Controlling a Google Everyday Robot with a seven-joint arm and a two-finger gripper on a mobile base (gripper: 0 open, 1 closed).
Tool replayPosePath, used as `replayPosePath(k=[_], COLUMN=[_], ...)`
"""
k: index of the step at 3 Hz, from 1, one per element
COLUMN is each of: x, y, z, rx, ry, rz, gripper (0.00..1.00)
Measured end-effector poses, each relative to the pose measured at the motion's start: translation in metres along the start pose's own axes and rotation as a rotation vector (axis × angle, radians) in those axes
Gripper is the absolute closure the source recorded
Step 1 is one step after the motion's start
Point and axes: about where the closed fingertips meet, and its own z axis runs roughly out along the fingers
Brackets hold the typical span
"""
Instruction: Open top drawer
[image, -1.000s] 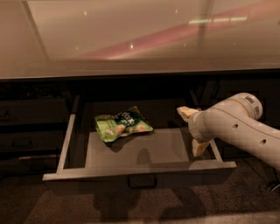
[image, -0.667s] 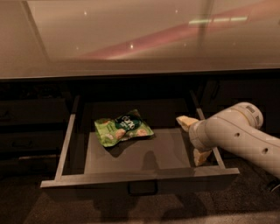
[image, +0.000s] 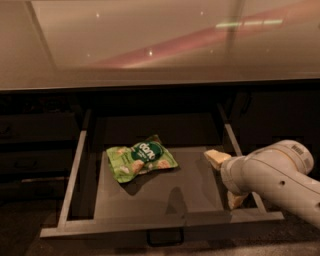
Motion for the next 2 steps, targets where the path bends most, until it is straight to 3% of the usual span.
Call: replayPosePath(k=[1, 2], x=[-0.0056, -0.0055], y=[0.0576, 0.0575], z=[-0.0052, -0.0054], rx=[-0.049, -0.049], ry=[0.018, 0.018], rz=[-0.010, -0.010], gripper=[0.00, 0.00])
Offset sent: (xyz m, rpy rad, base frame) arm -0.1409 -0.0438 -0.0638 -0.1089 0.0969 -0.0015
